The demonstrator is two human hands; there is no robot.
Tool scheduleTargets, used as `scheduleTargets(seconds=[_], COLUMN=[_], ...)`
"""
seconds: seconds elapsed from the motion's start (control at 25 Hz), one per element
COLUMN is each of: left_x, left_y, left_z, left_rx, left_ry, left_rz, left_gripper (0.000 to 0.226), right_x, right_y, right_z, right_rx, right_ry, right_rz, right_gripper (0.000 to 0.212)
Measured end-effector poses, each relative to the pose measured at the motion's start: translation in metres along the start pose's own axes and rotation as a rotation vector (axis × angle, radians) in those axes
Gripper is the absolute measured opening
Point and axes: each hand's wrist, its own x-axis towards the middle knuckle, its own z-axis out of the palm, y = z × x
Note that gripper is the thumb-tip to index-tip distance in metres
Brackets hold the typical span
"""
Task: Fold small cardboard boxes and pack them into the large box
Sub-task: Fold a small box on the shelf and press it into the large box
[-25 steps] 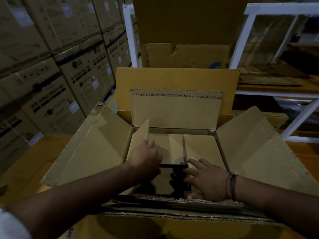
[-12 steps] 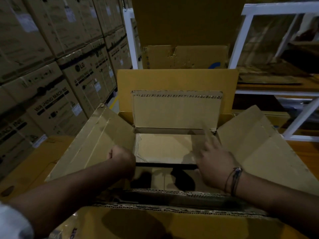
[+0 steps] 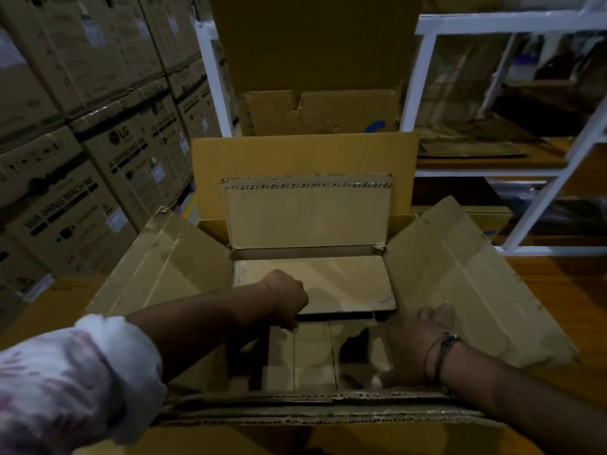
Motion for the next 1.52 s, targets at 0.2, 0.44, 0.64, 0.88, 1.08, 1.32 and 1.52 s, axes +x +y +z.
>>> scheduleTargets(seconds=[0.2, 0.44, 0.64, 0.88, 1.08, 1.32, 1.52], left_x=[0.033, 0.031, 0.007, 0.012, 0.019, 0.027, 0.033], left_y=[0.014, -0.009, -0.071, -0.093, -0.096, -0.102, -0.1], left_z=[0.013, 0.031, 0.012, 0.052, 0.073, 0.089, 0.09], left_rx=[0.036, -0.058, -0.237, -0.494, -0.994, -1.484, -1.623], left_ry=[0.237, 0.298, 0.654, 0.655, 0.429, 0.484, 0.529], left_rz=[-0.019, -0.105, -0.34, -0.674, -0.78, -0.748, -0.758], left_gripper=[0.066, 0.074, 0.047, 0.049, 0.081, 0.089, 0.092], right_x=[0.009, 0.018, 0.037, 0.115, 0.187, 0.224, 0.217], right_y=[0.006, 0.011, 0.025, 0.05, 0.065, 0.065, 0.057], right_z=[0.008, 0.002, -0.027, -0.053, -0.068, -0.064, -0.075], right_rx=[0.004, 0.06, 0.282, 0.858, 1.197, 1.46, 1.52], right_ry=[0.024, 0.061, 0.198, 0.351, 0.439, 0.429, 0.4], right_rz=[-0.009, -0.044, -0.009, -0.015, 0.112, 0.262, 0.324], right_gripper=[0.102, 0.098, 0.084, 0.086, 0.073, 0.062, 0.047])
